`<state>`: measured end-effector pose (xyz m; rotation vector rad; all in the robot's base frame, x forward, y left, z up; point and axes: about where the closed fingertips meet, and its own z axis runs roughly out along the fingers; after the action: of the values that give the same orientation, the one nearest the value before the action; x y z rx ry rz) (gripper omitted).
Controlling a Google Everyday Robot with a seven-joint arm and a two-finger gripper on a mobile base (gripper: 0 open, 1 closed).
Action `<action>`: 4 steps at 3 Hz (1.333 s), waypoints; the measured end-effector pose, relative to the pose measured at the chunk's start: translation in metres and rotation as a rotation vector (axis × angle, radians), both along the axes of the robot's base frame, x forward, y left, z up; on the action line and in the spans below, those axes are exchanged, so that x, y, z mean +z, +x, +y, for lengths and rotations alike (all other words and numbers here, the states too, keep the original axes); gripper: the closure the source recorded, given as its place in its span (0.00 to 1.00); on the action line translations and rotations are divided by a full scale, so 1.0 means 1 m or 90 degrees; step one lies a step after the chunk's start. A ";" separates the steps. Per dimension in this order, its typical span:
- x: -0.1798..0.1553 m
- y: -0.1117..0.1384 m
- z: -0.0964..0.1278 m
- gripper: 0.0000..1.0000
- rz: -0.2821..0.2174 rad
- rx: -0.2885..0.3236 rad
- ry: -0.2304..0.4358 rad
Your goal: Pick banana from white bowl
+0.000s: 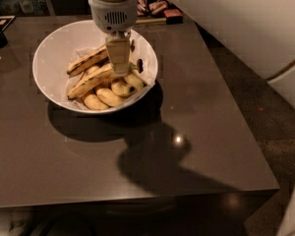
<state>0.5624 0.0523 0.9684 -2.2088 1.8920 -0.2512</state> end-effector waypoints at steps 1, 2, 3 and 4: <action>-0.009 0.007 0.010 0.40 0.009 0.018 -0.010; -0.020 0.014 0.018 0.40 0.024 0.036 -0.015; -0.030 0.020 0.026 0.39 0.036 0.050 -0.021; -0.041 0.023 0.034 0.40 0.049 0.065 -0.025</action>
Offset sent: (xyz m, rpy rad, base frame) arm 0.0071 0.0112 -0.0370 -0.1009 0.1368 0.0771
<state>0.5858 0.0864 0.9276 -2.3653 1.8206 -0.1907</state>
